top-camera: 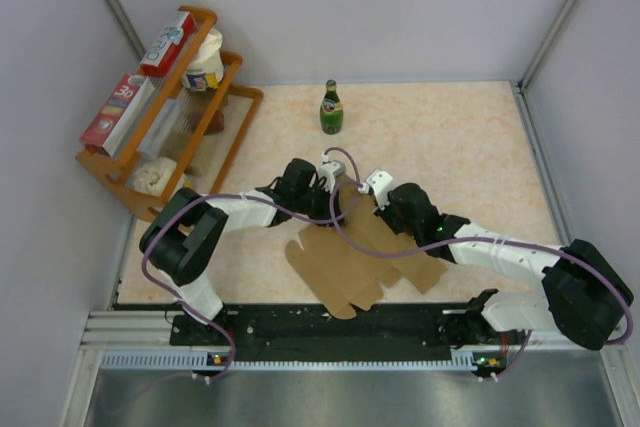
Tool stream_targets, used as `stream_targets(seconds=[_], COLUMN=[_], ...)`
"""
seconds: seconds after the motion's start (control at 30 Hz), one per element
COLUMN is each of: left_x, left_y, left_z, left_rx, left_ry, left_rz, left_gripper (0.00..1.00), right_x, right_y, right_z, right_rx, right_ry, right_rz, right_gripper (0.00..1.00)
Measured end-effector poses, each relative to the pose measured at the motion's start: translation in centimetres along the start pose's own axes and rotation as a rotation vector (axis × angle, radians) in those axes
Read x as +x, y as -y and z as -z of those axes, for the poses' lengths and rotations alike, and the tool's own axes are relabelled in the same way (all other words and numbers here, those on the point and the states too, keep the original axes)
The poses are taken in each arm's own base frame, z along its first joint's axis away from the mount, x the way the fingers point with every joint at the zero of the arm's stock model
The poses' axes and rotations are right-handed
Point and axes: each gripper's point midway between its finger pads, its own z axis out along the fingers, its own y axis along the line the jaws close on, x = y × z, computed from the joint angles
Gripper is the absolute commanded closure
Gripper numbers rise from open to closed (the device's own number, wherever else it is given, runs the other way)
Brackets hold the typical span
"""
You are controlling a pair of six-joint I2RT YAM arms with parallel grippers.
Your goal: Fold the paper box
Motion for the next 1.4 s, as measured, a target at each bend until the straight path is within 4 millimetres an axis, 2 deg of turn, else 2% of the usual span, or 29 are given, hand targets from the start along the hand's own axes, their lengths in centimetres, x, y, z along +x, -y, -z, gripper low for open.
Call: stream_targets(seconds=[0.47, 0.6, 0.83, 1.1, 1.4], left_x=[-0.1, -0.7, -3.9, -6.2, -9.6], left_y=[0.0, -0.2, -1.4, -3.3, -5.4], left_z=[-0.1, 0.3, 3.1, 5.8, 8.9], left_rx=[0.001, -0.01, -0.044, -0.072, -0.12], left_ry=[0.006, 0.023, 0.125, 0.205, 0.311], left_rz=[0.01, 0.019, 0.037, 0.08, 0.115], left_gripper=[1.0, 1.0, 1.0, 1.0, 1.0], right_x=[0.0, -0.2, -0.7, -2.4, -3.3], right_y=[0.1, 0.2, 0.6, 0.9, 0.4], right_z=[0.2, 0.2, 0.5, 1.4, 1.9], right_rx=[0.004, 0.009, 0.017, 0.023, 0.029], right_ry=[-0.007, -0.002, 0.016, 0.078, 0.102], right_rz=[0.129, 0.178, 0.224, 0.258, 0.394], right_gripper=[1.0, 1.0, 1.0, 1.0, 1.0])
